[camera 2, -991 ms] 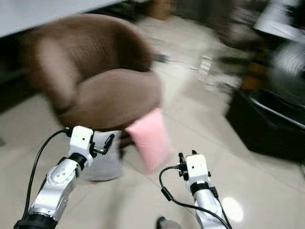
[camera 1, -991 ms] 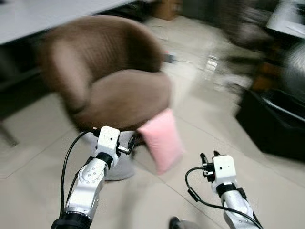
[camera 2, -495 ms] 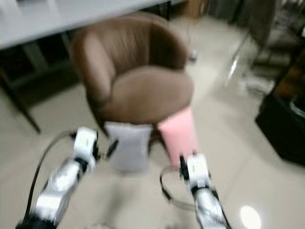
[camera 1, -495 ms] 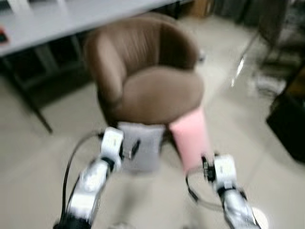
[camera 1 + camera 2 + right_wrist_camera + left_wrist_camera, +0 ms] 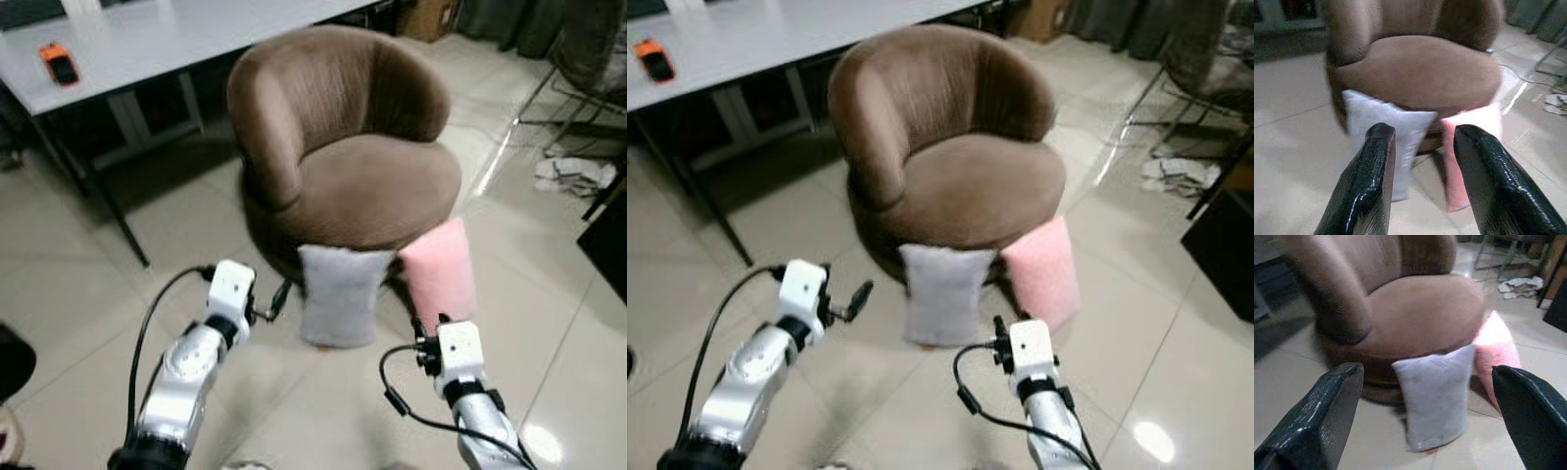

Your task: Move the pillow to the sofa from floor

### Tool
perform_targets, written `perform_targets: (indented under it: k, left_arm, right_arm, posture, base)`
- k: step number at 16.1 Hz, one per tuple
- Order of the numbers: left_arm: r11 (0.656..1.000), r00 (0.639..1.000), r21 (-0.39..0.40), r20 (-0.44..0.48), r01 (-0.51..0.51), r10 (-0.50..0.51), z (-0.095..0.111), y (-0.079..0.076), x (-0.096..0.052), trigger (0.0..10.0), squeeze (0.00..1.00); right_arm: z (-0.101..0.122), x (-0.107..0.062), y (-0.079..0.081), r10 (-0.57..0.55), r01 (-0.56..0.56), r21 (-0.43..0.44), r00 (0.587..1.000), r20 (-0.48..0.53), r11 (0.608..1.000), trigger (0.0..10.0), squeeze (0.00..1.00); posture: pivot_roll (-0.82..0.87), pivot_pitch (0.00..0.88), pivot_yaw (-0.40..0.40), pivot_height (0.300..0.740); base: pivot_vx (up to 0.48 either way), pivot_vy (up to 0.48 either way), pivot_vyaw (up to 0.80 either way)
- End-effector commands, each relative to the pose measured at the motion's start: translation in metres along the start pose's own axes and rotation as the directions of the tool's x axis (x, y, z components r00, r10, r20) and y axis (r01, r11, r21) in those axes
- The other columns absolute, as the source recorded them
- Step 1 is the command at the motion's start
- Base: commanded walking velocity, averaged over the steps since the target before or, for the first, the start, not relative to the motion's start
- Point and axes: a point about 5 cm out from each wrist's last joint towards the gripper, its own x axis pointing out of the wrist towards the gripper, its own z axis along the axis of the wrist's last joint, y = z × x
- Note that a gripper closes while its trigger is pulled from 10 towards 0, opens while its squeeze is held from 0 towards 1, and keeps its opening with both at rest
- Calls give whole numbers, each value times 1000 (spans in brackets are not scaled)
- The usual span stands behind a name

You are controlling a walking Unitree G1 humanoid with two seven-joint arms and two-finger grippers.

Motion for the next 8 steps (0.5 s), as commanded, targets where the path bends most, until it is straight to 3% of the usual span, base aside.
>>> perform_targets:
  k: [1, 4, 8]
  left_arm:
    - [1000, 1000, 6, 8, -17, 17, 0, 5, -1, 10000, 0]
    - [999, 999, 18, -9, -41, 41, -2, 7, -2, 10000, 0]
    - [997, 997, 23, -24, -75, 76, -4, 11, -2, 10000, 0]
  right_arm:
    - [4, 2, 1, 10, -9, -5, 1000, 21, 1000, 10000, 0]
    - [3, 2, 3, 17, -17, 2, 1000, 11, 1000, 10000, 0]
    - [3, 2, 4, 12, -12, 29, 1000, 12, 999, 10000, 0]
  posture:
    - [3, 29, 12, 740]
    - [6, 28, 12, 740]
    - [11, 36, 10, 740]
  base:
    - [0, 296, 0]
    - [0, 0, 0]
    - [0, 0, -683]
